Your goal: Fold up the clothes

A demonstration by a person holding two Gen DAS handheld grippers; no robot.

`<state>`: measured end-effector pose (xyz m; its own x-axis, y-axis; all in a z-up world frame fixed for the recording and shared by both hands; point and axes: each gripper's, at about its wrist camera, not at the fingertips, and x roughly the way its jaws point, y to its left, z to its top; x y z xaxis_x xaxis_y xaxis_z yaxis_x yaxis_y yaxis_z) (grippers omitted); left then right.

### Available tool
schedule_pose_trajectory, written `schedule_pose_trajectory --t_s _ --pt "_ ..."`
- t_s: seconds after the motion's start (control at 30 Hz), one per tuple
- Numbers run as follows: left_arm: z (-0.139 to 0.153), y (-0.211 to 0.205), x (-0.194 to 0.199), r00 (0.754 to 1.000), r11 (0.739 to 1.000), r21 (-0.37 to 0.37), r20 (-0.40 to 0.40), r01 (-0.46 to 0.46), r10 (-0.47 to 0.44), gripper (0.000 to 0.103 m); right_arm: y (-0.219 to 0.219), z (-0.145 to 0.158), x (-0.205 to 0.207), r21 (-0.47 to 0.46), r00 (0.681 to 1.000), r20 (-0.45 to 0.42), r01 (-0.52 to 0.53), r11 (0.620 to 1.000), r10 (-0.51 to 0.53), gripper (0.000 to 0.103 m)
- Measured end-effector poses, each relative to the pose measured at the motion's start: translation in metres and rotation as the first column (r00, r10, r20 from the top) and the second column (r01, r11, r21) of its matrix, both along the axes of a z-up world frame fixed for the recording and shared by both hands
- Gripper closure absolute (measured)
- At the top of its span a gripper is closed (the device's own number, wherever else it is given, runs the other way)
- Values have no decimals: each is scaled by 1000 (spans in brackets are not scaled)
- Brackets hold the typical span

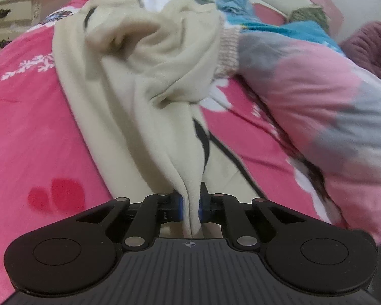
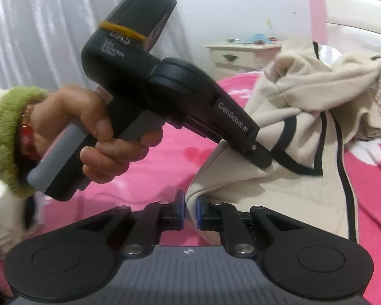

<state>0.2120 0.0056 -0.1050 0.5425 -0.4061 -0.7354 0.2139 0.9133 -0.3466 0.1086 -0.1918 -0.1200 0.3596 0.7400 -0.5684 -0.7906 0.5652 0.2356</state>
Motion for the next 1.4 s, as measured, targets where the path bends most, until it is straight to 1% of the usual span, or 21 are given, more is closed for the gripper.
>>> schedule_pose_trajectory --t_s 0.1,0.27,0.4,0.47,0.53,0.6,0.67,0.73,0.8,0.87,0.93,1.03,1.07,1.13,1.17,1.2,1.27,1.3,1.33,1.37,1.4 --pt "8 12 -40 998 998 -17 33 56 -56 95 -4 19 -39 21 998 -14 -67 998 67 92" --pt "11 26 -106 993 987 -113 41 118 -114 95 -16 42 -112 79 983 -100 -149 986 157 92" --pt "11 24 -151 983 971 -154 32 184 -181 95 -29 51 -145 99 967 -167 -178 979 193 92" --pt "13 20 -171 974 962 -157 35 225 -222 95 -34 54 -161 113 957 -198 -192 975 212 92" --pt "17 16 -187 961 949 -153 42 275 -272 95 -32 58 -161 120 948 -222 -204 971 227 91" --pt "23 13 -203 940 928 -147 49 341 -337 95 -34 64 -175 135 936 -251 -219 966 248 91" --pt "28 11 -219 921 910 -146 54 389 -385 95 -32 72 -179 133 927 -265 -237 962 265 91" --pt "30 8 -233 908 892 -168 53 419 -416 95 -28 81 -183 125 920 -275 -254 959 280 91" --pt "31 5 -246 890 869 -202 41 452 -453 95 -28 91 -198 109 913 -287 -270 957 290 91" --pt "27 0 -261 875 854 -203 30 479 -483 95 -29 98 -214 91 904 -310 -281 955 295 91" --pt "22 -5 -276 859 839 -201 21 505 -512 95 -33 95 -226 76 899 -338 -270 960 279 91" --pt "20 6 -280 869 856 -172 3 488 -495 92 -41 77 -244 51 898 -390 -198 979 202 89" --pt "20 10 -280 873 861 -162 -3 481 -488 91 -43 68 -249 42 900 -406 -158 987 161 89" --pt "19 18 -282 880 873 -141 -14 468 -474 86 -43 55 -260 18 891 -439 -117 993 113 84" --pt "18 21 -283 884 878 -131 -20 461 -467 84 -43 52 -267 -7 890 -445 -117 993 102 77" --pt "18 25 -283 888 883 -120 -25 454 -460 79 -43 48 -274 -31 888 -452 -117 993 90 64" --pt "17 33 -285 895 893 -99 -36 440 -445 75 -50 47 -288 -75 896 -439 -114 991 70 55" --pt "17 37 -286 898 897 -88 -41 433 -437 71 -56 48 -290 -80 900 -431 -99 992 55 50" --pt "16 41 -286 902 902 -77 -46 426 -430 65 -65 51 -291 -78 903 -428 -71 994 31 49" --pt "16 45 -287 905 906 -66 -51 418 -422 62 -76 54 -289 -70 906 -424 -32 997 -1 46" --pt "21 50 -284 920 919 -71 -32 387 -390 56 -86 58 -285 -55 907 -420 16 998 -38 45"
